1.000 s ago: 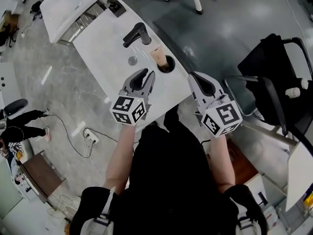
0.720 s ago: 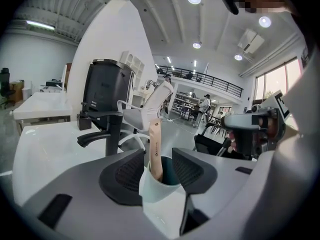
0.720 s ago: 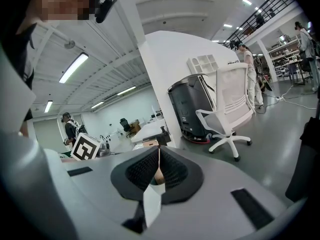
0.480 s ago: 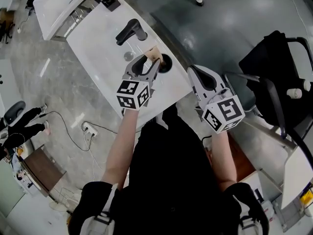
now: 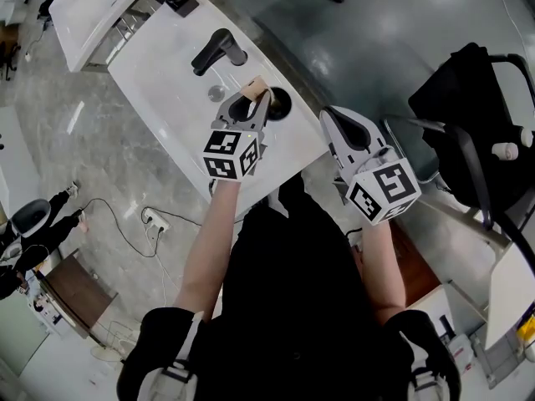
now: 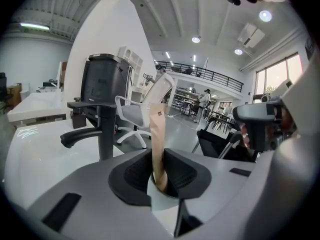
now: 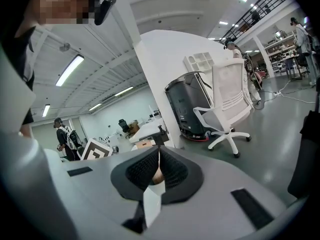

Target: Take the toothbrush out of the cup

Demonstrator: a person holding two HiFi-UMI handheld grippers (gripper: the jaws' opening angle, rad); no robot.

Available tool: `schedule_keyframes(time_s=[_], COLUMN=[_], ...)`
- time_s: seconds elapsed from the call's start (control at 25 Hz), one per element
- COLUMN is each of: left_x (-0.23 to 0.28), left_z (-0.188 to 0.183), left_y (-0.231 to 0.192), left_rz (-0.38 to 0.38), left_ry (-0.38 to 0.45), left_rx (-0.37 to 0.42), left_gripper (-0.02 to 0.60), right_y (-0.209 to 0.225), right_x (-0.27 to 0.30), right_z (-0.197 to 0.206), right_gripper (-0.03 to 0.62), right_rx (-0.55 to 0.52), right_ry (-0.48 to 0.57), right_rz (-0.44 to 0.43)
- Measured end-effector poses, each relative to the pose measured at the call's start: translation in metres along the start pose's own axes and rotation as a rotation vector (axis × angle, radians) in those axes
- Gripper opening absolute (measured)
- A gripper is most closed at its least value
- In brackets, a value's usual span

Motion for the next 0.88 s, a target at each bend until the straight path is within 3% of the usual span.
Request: schedule_keyframes(time_s=[0.88], left_x=[-0.045], left_z=[-0.021], left_y=[0.027], left_rz=[0.047], left_ry=[0.122], left_rx=[0.035], left_gripper=[0.046], right_y=[-0.032], right_x=[-0.029], right_z=[-0.001], right_gripper=[0.032], right_rx=[0.017], right_ry=[0.043], right_rz=[0.034])
Point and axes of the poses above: the fingertips, and each gripper's own axes: x forward along the fingers, y to its right, z out of its underside, the point moved 8 cm from there along -x, backward along the fingers, and after that the axes turned 13 degrees about -x, right-handed, at the moved point
